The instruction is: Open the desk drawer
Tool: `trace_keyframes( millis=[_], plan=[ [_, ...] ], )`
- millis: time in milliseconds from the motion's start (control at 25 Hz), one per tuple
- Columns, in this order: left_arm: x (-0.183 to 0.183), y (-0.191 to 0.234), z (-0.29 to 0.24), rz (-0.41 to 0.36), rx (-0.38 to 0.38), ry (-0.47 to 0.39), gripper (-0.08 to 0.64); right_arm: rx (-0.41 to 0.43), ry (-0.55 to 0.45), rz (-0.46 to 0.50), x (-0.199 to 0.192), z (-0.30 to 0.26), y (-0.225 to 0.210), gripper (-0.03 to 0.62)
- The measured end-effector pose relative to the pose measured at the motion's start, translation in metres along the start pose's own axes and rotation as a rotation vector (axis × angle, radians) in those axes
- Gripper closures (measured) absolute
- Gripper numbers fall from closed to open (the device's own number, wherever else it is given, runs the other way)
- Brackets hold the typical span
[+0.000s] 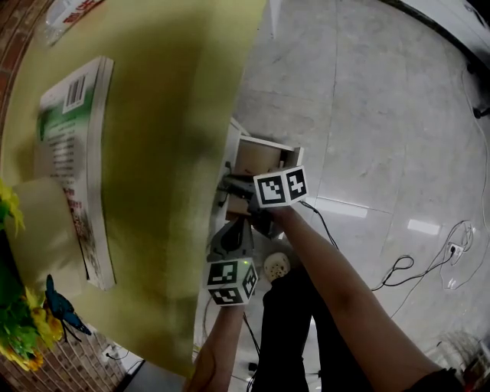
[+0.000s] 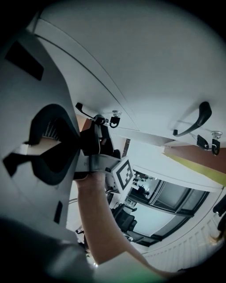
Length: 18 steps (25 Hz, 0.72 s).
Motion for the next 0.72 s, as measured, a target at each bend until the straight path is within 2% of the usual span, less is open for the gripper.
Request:
trace_keyframes(
  millis=[200, 360, 720],
  plan=[
    [-0.004, -0.006, 0.000, 0.001, -0.013, 0.009, 0.551, -0.001, 0.030, 0.051, 0.001, 0.001, 0.002, 0.543],
    [-0.006, -0.010, -0.001, -0.006, -0.017, 0.018, 0.551, 0.024, 0.014, 0.048, 0.001, 0.003, 0.003, 0.545],
    [-0.007, -0.016, 0.000, -0.010, -0.016, 0.026, 0.551, 0.017, 0.011, 0.052, -0.001, 0.010, 0.003, 0.545]
  ],
)
Point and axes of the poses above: the fingertips, and each gripper's own axes: z backward along the fingers, y to its left, x out of its top, the point moved 5 cm from there along z, backward along the fingers, and after that the axes turned 6 degrees about -y, right-handed, at the moved point
